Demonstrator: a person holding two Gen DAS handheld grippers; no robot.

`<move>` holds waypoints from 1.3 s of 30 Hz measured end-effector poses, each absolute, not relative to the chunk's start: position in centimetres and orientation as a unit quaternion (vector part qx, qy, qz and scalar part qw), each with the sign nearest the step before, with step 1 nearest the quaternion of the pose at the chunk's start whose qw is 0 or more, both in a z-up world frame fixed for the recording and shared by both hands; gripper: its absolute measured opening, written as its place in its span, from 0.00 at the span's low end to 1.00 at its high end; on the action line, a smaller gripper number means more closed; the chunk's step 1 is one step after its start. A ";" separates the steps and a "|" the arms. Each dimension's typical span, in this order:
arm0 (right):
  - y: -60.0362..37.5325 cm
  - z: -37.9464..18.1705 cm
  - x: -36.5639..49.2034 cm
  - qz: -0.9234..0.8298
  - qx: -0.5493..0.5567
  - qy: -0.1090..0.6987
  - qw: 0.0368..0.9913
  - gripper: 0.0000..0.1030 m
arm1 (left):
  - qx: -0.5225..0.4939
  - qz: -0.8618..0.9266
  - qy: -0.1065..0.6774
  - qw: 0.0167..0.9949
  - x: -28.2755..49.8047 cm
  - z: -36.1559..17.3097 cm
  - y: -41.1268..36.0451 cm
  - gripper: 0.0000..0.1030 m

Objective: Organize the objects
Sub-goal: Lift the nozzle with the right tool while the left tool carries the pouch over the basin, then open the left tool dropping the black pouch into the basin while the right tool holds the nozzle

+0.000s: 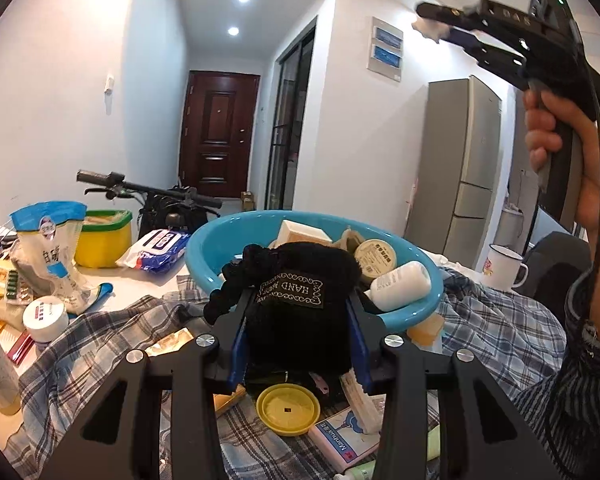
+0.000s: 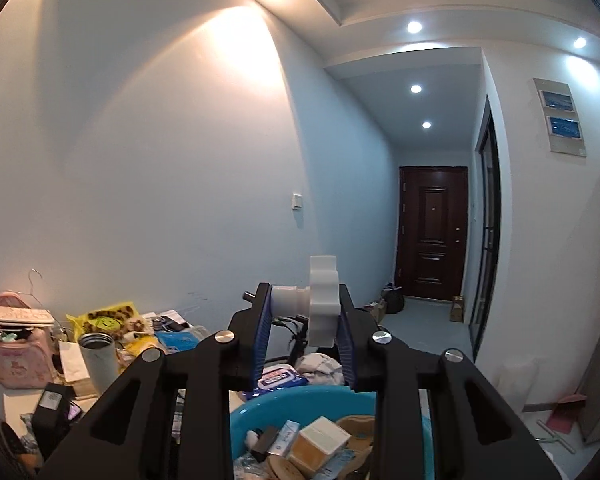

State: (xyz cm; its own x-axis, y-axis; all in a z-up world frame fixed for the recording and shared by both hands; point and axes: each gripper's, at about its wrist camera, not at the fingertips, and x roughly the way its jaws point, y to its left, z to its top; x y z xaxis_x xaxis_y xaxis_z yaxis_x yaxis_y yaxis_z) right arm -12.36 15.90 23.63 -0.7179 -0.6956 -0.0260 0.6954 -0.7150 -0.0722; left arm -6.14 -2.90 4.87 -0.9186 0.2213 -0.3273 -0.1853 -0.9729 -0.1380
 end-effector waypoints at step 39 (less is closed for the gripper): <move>18.7 22.0 -19.3 -0.926 0.065 -0.004 0.371 0.28 | -0.143 0.989 -0.009 0.019 -16.1 19.7 4.6 0.43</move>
